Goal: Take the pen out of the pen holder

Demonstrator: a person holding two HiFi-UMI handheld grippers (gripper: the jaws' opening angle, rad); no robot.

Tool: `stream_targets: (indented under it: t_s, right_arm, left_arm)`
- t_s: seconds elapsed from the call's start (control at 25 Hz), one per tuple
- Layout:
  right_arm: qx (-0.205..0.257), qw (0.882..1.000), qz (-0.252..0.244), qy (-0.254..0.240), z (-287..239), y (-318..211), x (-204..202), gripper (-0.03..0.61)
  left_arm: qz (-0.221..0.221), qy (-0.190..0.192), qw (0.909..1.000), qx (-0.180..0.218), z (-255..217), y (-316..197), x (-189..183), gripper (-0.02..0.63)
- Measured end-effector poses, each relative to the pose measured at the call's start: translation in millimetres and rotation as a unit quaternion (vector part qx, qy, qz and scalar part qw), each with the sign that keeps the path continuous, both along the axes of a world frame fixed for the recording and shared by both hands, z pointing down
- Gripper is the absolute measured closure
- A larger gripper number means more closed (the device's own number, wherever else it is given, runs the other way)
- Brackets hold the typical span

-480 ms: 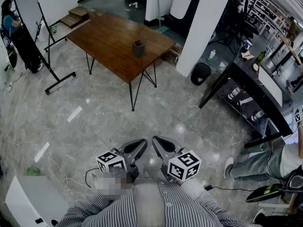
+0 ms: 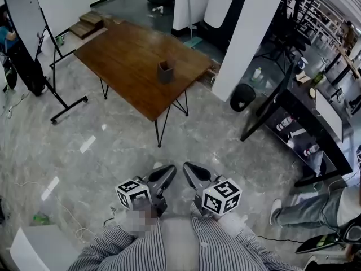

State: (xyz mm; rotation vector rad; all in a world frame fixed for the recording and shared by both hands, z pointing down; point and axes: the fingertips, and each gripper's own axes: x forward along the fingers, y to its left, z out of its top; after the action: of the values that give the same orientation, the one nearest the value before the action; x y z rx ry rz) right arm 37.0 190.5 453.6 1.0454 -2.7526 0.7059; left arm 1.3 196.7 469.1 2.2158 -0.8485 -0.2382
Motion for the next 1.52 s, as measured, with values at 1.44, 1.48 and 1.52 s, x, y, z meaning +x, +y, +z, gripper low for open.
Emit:
stream_targets:
  t_s: [1.44, 1.48, 1.52]
  right_arm:
    - [0.013, 1.0, 0.018, -0.011, -35.8, -353.0, -52.8, 0.578]
    - [0.014, 1.0, 0.015, -0.009, -38.8, -357.0, -52.7, 0.578]
    - [0.013, 1.0, 0.012, -0.008, -40.8, -360.7, -52.6, 0.578]
  left_arm:
    - [-0.011, 0.003, 0.9998, 0.018, -34.6, -376.1, -69.4, 0.606]
    - [-0.014, 0.006, 0.9997, 0.02, -36.3, -379.5, -69.7, 0.606]
    - [-0.017, 0.011, 0.9995, 0.023, -38.0, -382.6, -70.2, 0.606]
